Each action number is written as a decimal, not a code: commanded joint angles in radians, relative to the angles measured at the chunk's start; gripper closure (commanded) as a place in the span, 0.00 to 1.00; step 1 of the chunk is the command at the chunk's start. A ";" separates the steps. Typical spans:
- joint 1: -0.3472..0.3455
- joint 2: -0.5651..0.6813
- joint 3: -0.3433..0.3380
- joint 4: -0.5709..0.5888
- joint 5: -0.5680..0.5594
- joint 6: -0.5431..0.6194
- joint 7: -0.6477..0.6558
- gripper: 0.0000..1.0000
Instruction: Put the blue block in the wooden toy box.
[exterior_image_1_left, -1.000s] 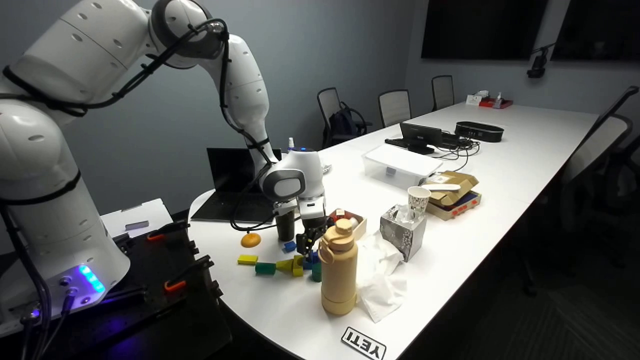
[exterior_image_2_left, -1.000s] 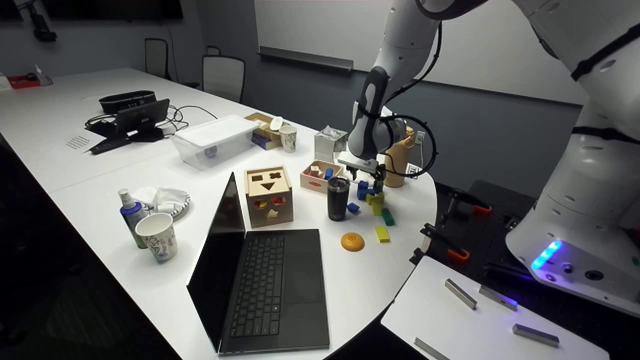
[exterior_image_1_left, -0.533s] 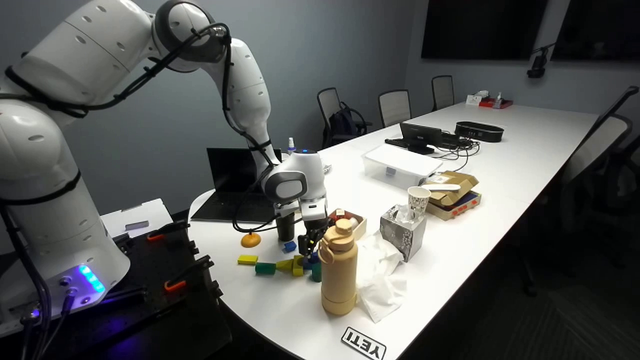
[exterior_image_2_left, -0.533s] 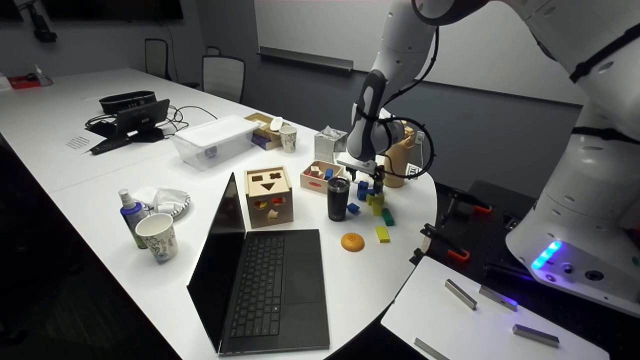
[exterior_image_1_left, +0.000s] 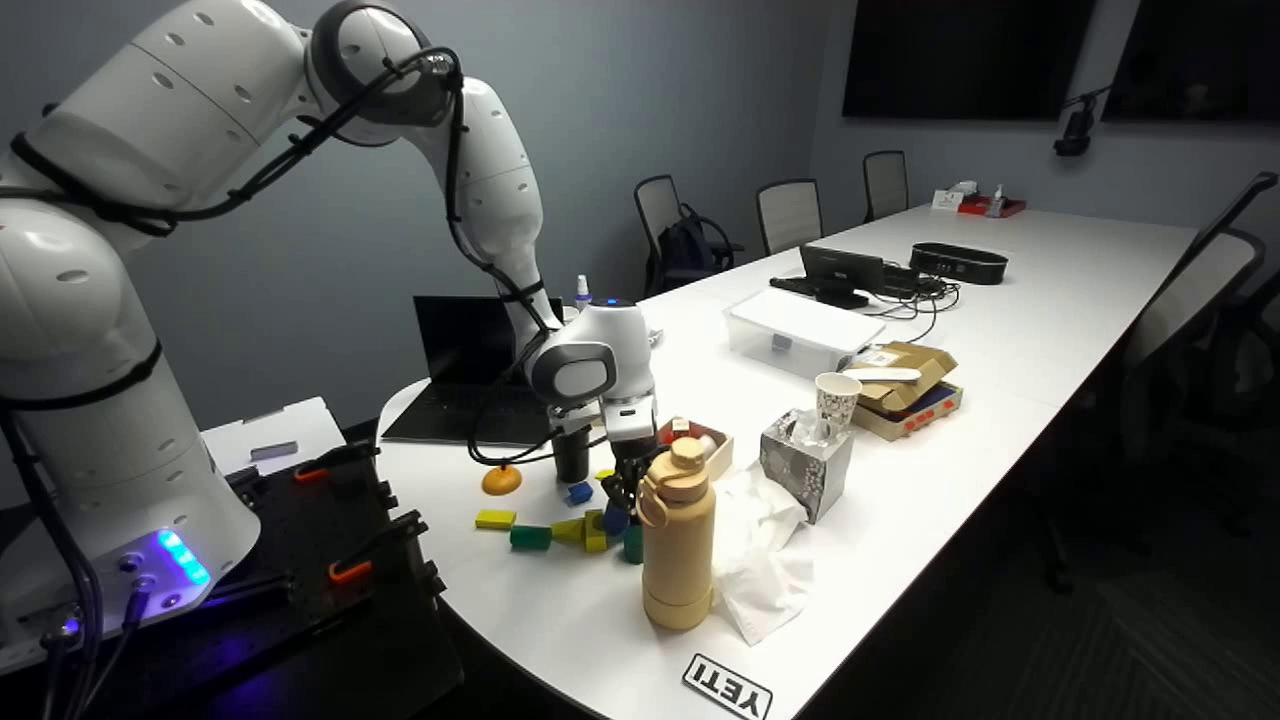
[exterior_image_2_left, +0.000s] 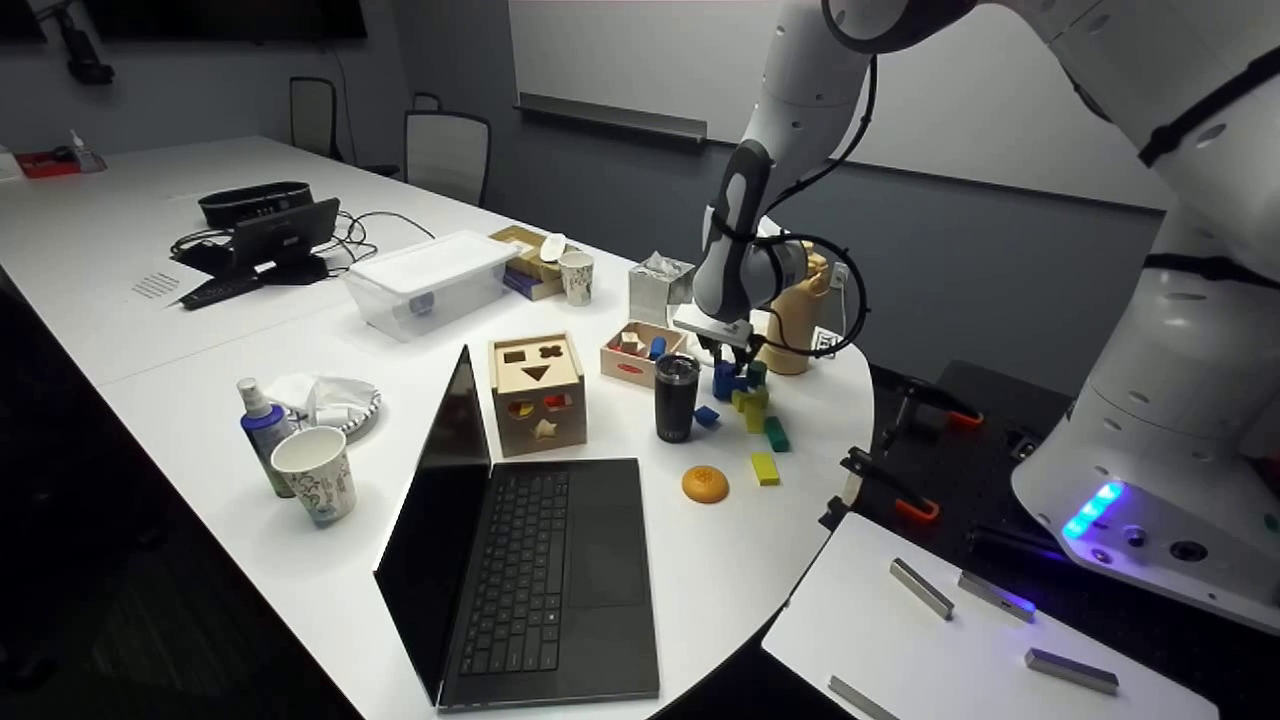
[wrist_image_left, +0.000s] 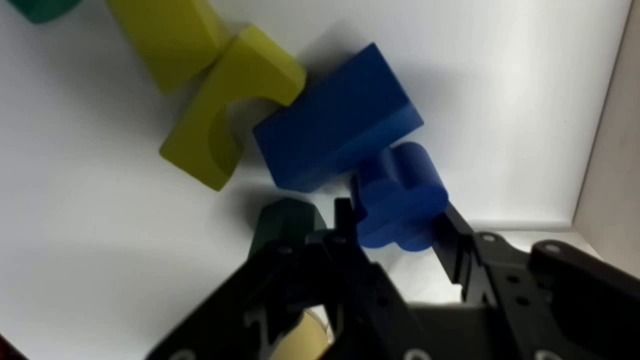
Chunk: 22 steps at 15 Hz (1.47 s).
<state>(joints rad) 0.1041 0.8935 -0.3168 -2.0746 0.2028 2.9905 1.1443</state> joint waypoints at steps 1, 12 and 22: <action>0.013 0.008 -0.006 0.008 0.030 0.006 -0.002 0.84; 0.233 -0.180 -0.184 -0.044 -0.014 -0.093 0.041 0.84; 0.210 -0.215 0.025 0.209 -0.222 -0.195 -0.142 0.84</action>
<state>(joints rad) 0.3861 0.6521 -0.3909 -1.9556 0.0031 2.8366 1.0889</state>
